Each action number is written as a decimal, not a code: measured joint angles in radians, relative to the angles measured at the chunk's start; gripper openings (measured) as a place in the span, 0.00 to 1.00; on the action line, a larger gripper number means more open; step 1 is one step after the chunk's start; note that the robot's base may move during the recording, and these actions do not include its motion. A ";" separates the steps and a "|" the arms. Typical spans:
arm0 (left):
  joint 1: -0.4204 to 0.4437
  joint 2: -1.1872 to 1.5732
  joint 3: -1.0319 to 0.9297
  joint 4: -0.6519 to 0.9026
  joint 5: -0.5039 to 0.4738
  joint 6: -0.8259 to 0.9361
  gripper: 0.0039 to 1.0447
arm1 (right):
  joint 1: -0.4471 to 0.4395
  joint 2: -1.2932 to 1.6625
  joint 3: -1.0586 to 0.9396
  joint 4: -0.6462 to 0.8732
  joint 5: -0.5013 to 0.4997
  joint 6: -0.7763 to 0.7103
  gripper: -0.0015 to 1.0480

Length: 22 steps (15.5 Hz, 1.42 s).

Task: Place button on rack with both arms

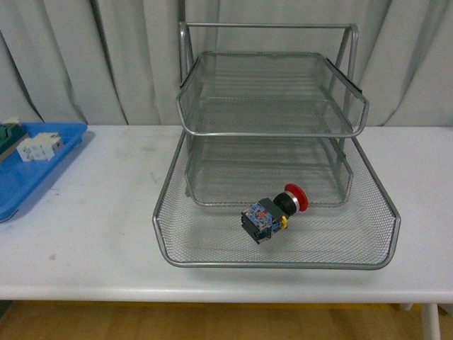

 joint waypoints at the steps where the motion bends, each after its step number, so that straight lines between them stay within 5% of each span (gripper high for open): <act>1: 0.000 0.000 0.000 0.000 0.000 -0.001 0.11 | 0.000 0.000 0.000 -0.001 0.000 0.000 0.94; 6: 0.000 0.000 0.000 0.000 0.000 -0.001 0.61 | -0.012 0.010 0.010 -0.043 -0.033 -0.015 0.94; 8: 0.000 0.000 0.000 0.001 0.002 -0.001 0.80 | -0.069 0.241 0.098 -0.143 -0.264 -0.077 0.94; 9: 0.000 0.000 0.000 0.000 0.001 -0.001 0.92 | -0.015 0.353 0.112 -0.080 -0.319 -0.091 0.94; 13: 0.000 0.000 0.000 0.000 0.000 0.000 0.94 | 0.135 0.759 0.177 0.115 -0.218 -0.006 0.94; 22: 0.000 0.000 0.000 0.000 0.000 0.000 0.94 | 0.394 1.576 0.446 0.365 -0.033 0.325 0.06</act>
